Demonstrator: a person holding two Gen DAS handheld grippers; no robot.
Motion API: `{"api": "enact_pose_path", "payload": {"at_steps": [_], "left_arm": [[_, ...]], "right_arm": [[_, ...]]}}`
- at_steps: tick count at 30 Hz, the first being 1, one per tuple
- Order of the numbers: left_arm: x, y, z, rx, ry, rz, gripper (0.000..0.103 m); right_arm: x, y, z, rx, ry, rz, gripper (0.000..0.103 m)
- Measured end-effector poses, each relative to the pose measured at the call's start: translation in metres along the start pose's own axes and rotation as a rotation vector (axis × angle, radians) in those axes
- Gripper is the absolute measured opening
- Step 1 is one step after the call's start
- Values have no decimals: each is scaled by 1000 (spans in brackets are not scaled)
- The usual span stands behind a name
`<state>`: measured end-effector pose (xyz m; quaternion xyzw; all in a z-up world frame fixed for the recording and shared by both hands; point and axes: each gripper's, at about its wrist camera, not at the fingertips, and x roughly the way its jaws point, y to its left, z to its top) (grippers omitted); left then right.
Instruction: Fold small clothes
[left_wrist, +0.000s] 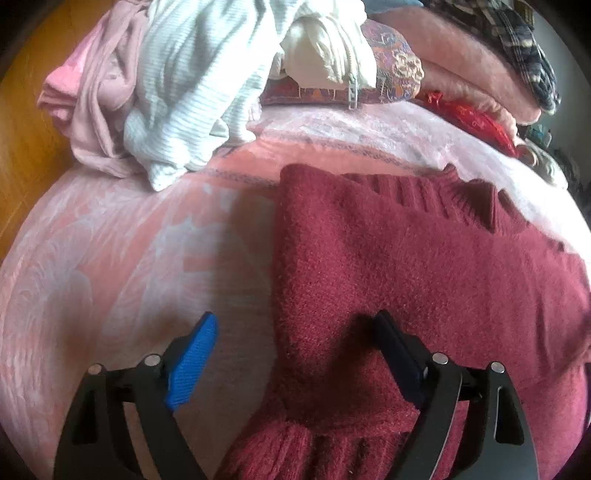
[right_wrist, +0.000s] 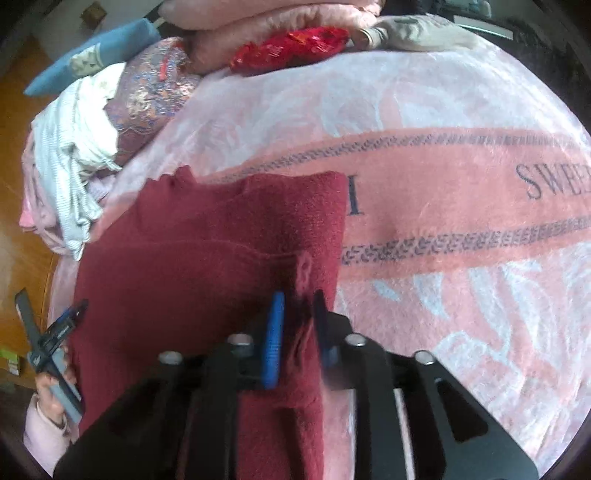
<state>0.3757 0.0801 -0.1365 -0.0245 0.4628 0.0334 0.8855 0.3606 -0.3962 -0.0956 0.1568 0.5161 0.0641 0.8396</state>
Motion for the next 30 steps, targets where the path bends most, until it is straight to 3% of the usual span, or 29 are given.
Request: {"api": "enact_pose_path", "payload": {"at_steps": [5,9,13,16,20,22,24,30], "left_arm": [[-4,-5,-3,34,5,-1,87],[1,-7,-5,39,14,11,87],[10,-4,-7,31,35,-7,88],[11,0,-7,2,52,-28,88],[-8,10,-5,-5,100,-66,87],[-25,15,-10,27,101,-69,87],[-52,25,-23,70,108,-78,87],[-114,58,-93,143,174,-70,89]], "right_arm": [[9,13,-12,-38,83,-28,37],[24,12,-15,-30,114,-62,20],[33,11,-18,-28,103,-92,19],[31,19,-21,-67,78,-108,23],[-4,18,-32,-41,70,-13,30],[-27,23,-44,-75,72,-18,34],[-52,28,-65,-105,83,-15,45],[-101,31,-141,-93,164,45,53]]}}
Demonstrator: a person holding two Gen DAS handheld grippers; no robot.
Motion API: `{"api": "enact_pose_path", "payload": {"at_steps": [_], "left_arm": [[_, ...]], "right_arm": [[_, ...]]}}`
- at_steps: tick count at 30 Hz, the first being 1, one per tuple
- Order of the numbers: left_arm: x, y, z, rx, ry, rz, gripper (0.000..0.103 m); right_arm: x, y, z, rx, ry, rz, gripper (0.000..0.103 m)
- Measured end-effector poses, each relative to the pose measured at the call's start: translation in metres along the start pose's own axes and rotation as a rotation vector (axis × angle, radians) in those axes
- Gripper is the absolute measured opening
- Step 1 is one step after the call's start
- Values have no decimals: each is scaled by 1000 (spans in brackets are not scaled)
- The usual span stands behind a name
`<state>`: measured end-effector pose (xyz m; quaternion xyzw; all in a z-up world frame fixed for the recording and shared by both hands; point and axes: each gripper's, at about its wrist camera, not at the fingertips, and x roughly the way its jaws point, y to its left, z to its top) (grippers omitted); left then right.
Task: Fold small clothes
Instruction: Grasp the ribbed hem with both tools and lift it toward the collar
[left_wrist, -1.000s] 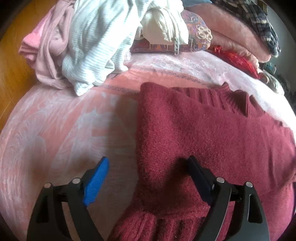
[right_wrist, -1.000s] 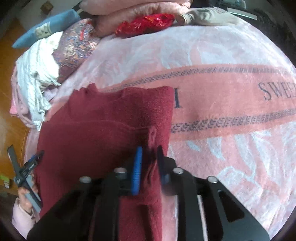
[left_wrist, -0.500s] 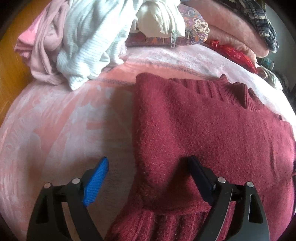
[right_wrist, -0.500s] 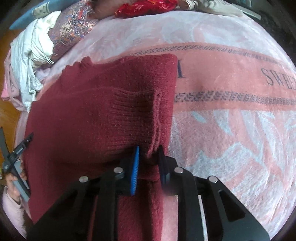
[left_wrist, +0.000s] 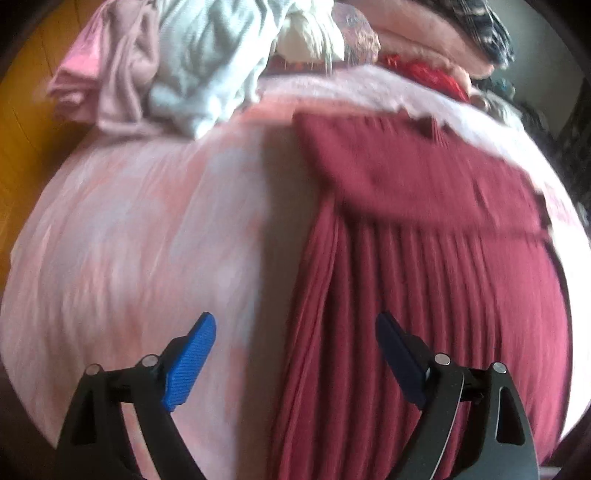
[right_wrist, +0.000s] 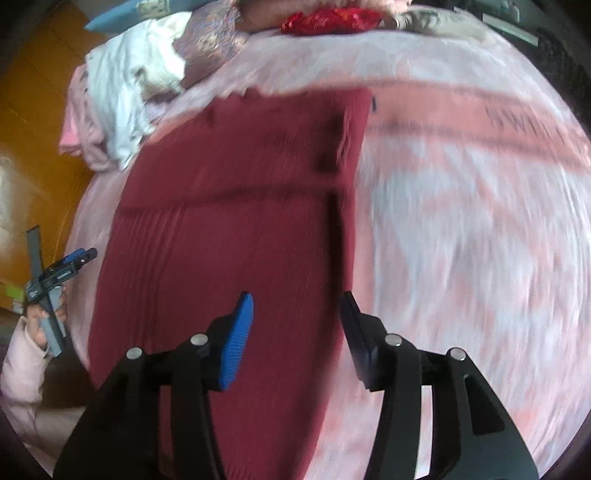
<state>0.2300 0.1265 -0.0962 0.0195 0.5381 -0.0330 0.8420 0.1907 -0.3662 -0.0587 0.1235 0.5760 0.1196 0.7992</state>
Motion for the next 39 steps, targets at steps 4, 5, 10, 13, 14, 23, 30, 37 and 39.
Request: {"api": "enact_pose_path", "payload": {"at_steps": [4,5,10,13,14,23,30,37,39], "left_arm": [[-15,8,-48,10,62,19,89],[-18,9,-59,20,76,32,89],[-22,17,-94,24,121,66,89],[-25,19,-112,24,128,41,89],[-26,19,-115,29,128,30,89],[-10,7,-142,49,187,-19,89],[-9,20,-144,-13,232,-81,81],[-14,19,-151,-7,259,-132,52],[-17,15,-156,-5,263,-136,33]], "right_arm": [[-11,9,-61,4,70,-21,56],[-12,11,-73,5,89,-23,56],[-12,17,-125,14,150,0,61],[0,17,-149,53,190,10,61],[4,17,-154,64,204,14,61],[31,37,-176,44,259,-13,62],[41,44,-183,86,239,4,56],[45,44,-181,114,227,21,30],[44,46,-181,117,220,27,16]]}}
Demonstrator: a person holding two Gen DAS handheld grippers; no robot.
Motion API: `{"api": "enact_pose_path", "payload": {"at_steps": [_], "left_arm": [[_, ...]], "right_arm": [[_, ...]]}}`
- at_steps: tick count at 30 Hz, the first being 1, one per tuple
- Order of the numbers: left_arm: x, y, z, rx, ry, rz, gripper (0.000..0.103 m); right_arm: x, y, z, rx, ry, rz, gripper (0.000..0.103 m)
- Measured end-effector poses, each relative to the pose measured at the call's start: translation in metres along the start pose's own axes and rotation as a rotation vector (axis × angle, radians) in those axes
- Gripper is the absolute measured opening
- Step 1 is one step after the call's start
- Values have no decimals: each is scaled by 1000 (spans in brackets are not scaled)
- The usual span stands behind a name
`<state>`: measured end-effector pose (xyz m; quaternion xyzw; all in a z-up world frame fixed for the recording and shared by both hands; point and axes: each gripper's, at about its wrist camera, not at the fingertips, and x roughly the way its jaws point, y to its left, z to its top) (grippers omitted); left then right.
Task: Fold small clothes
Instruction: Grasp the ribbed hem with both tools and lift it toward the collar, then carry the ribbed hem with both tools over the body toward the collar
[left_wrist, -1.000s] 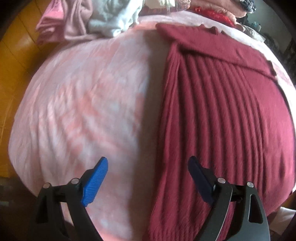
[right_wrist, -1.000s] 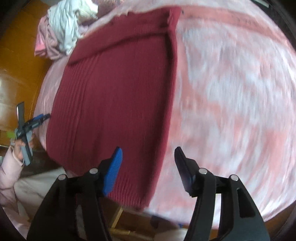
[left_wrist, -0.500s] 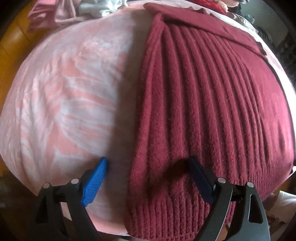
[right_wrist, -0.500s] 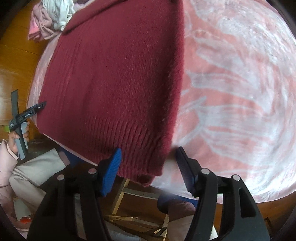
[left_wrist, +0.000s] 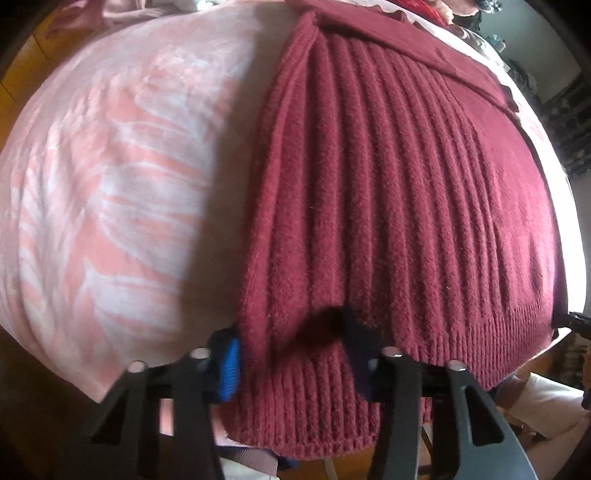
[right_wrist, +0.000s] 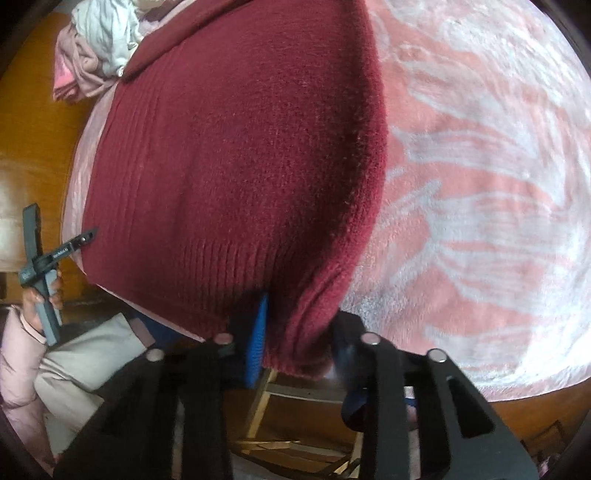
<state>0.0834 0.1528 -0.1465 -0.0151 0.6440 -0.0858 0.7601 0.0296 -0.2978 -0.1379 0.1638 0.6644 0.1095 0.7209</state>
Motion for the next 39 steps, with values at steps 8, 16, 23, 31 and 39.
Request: {"api": "enact_pose_path", "payload": {"at_steps": [8,16,23,31,39], "left_arm": [[-37,-11,-10,-85,-65,-84,9],[-77,-3,12,-188,-145,-242,9],[-84,-3,63,-283,-222,-276,9],[-69,-2,132,-346,-266,-260,9],[-18,8,204,-397,-279,-230,9]], "right_arm": [[-35,12,2,-27,-83,113,12],[-73,6,25,13,-160,216,12],[-92,0,75,73,-206,215,11],[-90,-17,158,152,-224,178,11],[-55,-49,227,240,-207,185,6]]}}
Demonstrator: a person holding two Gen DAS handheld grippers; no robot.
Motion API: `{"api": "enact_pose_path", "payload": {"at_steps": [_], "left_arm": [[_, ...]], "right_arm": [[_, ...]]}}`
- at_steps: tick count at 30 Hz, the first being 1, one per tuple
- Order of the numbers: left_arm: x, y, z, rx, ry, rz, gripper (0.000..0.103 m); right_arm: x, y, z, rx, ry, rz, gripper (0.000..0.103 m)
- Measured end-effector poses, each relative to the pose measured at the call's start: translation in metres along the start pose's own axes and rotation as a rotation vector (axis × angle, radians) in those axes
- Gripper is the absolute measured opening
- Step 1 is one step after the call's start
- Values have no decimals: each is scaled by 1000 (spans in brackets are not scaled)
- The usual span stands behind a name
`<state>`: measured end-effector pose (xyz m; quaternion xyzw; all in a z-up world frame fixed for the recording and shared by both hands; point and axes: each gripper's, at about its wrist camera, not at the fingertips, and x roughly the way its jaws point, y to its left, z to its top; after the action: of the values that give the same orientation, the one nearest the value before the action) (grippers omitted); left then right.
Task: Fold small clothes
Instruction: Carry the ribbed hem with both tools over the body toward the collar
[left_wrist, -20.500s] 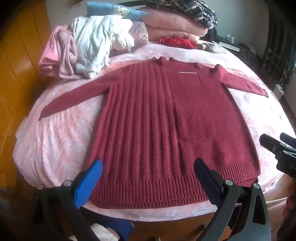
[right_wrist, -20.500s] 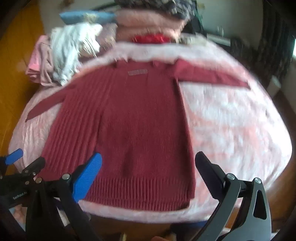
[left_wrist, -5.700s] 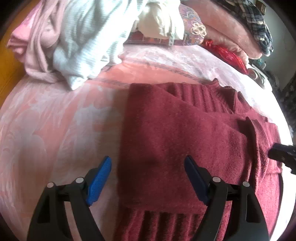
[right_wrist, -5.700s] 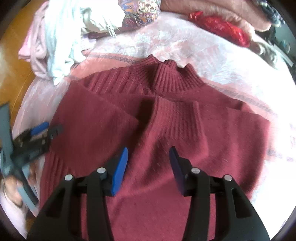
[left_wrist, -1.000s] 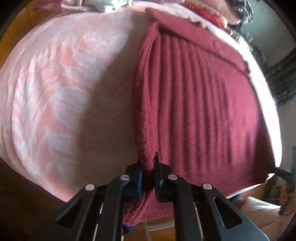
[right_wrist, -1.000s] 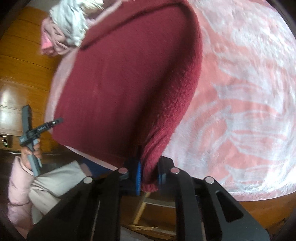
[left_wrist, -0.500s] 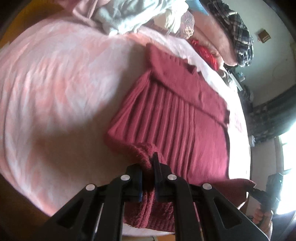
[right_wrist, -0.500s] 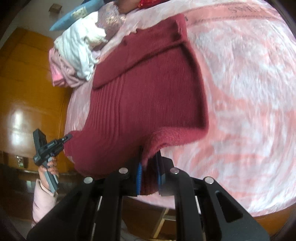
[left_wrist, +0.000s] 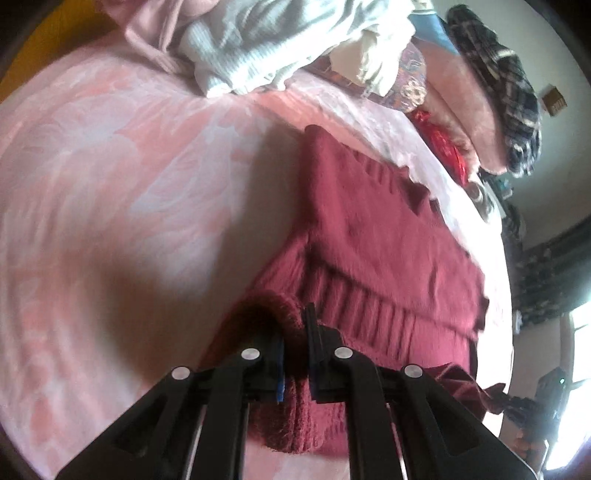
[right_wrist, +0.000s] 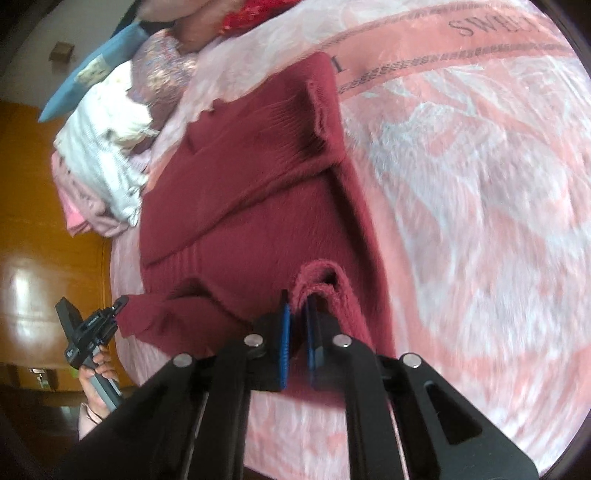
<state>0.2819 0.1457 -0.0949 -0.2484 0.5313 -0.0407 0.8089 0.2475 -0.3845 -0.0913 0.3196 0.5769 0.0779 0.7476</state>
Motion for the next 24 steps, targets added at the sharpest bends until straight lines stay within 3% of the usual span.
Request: {"api": "enact_pose_path", "payload": {"at_steps": [5,6,8,10,12,13,15,17,20,22,24], "left_arm": [[34,6,16,11,47,23,9],[37,10,20,-5,64,5,10],[38,20,27,-60,99,-49,12],[35,32,33,-126,124,-112,14],[29,38,35,-138,113,-118,17],[22,40,37,-127,94,-104,20],[9,41,40,-98,33,-50,38],[0,38,44,-38,-18,-15,44],[-3,24,46,100,-52,38,54],[2,12,43,178,-44,41,58],[12,-1,39,254,-32,62,68]], "right_arm": [[15,-9,32,-9,-15,-26,16],[11,-12,38,-10,-44,-38,27],[1,-18,47,-7,-89,-25,37],[-5,-22,50,-22,-106,-29,37],[-10,-21,49,-71,-88,-13,40],[-12,-21,47,-87,-83,-2,42],[-16,-14,41,-157,-62,23,57],[-15,-2,35,-252,-42,-2,66],[-3,10,28,-323,-6,-16,68],[10,14,28,-325,24,-31,68],[23,18,27,-337,57,-65,68]]}}
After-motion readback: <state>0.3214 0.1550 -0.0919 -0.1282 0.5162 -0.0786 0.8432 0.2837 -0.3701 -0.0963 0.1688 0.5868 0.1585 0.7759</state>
